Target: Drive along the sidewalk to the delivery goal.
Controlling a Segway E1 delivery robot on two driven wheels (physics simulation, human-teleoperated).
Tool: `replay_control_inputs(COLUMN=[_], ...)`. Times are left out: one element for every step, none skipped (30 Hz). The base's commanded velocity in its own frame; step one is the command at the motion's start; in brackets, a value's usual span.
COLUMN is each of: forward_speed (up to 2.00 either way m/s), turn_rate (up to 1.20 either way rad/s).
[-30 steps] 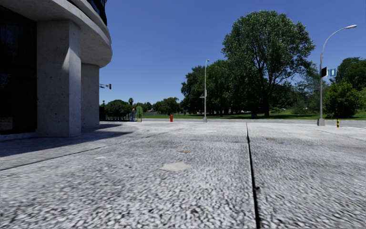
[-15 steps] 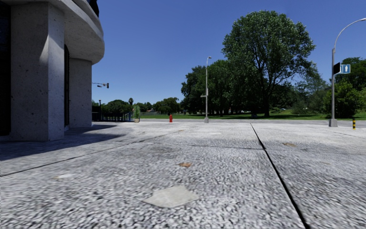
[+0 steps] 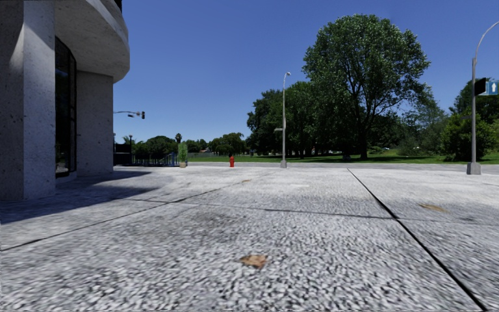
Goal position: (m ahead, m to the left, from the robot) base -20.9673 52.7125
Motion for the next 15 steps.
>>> replay_control_inputs(forward_speed=[2.0,2.0,2.0,2.0,2.0,2.0,2.0,2.0,2.0,2.0,2.0,2.0,2.0,2.0,2.0], turn_rate=[0.0,0.0,0.0,0.0,0.0,0.0,0.0,0.0,0.0,0.0,0.0,0.0,0.0,0.0,0.0])
